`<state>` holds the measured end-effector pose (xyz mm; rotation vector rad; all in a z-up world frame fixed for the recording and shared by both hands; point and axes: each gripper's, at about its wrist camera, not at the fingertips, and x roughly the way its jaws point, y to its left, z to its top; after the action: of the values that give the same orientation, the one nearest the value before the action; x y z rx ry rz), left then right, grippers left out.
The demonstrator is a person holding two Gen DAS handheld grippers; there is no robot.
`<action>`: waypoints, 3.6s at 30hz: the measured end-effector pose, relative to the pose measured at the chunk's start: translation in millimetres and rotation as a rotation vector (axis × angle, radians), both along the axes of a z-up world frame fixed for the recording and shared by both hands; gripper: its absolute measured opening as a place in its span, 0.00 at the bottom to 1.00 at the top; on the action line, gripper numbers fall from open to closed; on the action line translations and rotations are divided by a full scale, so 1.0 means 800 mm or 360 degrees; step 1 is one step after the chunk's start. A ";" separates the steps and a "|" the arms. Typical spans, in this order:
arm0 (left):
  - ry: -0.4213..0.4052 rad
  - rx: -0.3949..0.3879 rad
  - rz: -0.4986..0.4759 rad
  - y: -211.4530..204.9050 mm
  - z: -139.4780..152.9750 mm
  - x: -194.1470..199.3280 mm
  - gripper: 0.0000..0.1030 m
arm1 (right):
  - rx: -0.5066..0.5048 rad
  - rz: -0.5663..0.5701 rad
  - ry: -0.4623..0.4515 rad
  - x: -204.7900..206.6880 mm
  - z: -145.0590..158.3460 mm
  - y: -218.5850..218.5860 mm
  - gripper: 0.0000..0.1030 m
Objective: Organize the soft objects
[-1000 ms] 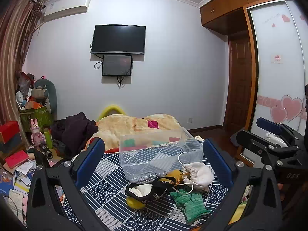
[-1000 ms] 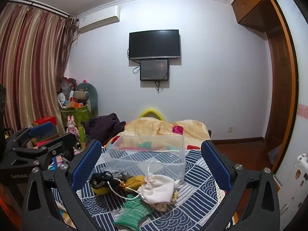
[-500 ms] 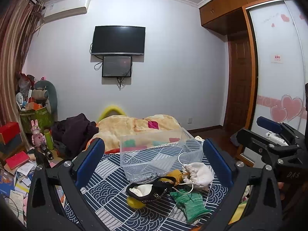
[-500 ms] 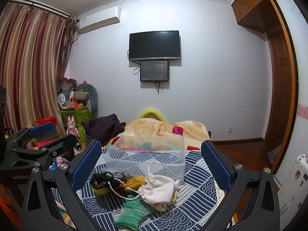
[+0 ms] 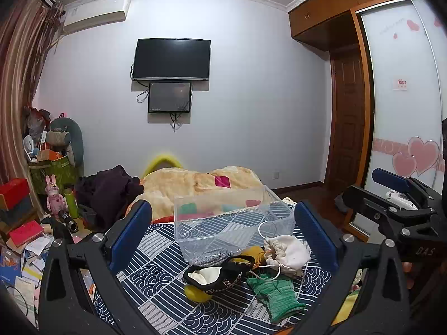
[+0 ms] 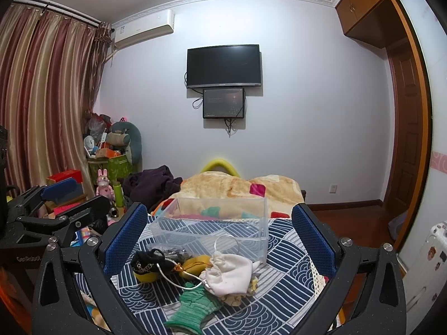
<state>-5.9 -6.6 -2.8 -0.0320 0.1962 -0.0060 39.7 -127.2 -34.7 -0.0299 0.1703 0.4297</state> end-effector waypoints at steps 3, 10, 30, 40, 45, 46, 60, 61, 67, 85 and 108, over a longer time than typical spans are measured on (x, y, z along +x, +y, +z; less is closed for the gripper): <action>-0.0002 -0.0002 0.0000 0.000 0.000 0.000 1.00 | -0.0002 -0.0001 -0.0001 -0.002 0.000 -0.001 1.00; -0.0003 0.0007 0.0005 -0.001 0.001 -0.001 1.00 | 0.0001 -0.0005 0.0001 -0.005 0.004 -0.002 1.00; -0.0017 0.0015 0.0008 -0.002 0.004 -0.004 1.00 | 0.0001 -0.0004 -0.0001 -0.004 0.004 -0.004 1.00; 0.0012 0.0015 0.0000 -0.003 0.000 0.002 1.00 | -0.0004 -0.0005 0.0015 -0.002 0.002 -0.006 1.00; 0.0088 0.0014 -0.0008 -0.001 -0.016 0.013 1.00 | -0.0025 -0.0012 0.0072 0.009 -0.010 -0.009 1.00; 0.0131 0.0009 -0.0022 0.001 -0.023 0.019 1.00 | -0.0031 -0.0014 0.0087 0.011 -0.015 -0.008 1.00; 0.0520 -0.0103 -0.0052 0.024 -0.106 0.082 0.88 | -0.0091 -0.0002 0.0498 0.071 -0.090 -0.024 0.93; 0.0559 -0.0114 -0.0057 0.025 -0.112 0.087 0.87 | -0.0094 0.0005 0.0525 0.075 -0.094 -0.023 0.88; 0.0673 -0.0161 -0.0105 0.023 -0.140 0.100 0.75 | -0.0092 0.0050 0.0703 0.106 -0.123 -0.011 0.73; 0.0594 -0.0134 -0.0188 0.022 -0.119 0.083 0.13 | 0.0009 0.0162 0.0737 0.099 -0.113 -0.014 0.17; 0.0253 -0.0171 -0.0259 0.049 -0.003 0.094 0.12 | 0.0067 0.0141 0.0436 0.117 -0.033 -0.011 0.16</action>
<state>69.4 32.3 -4.9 -0.1236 0.3567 -0.1769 133.2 -136.4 -61.4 0.0636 0.4310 0.5252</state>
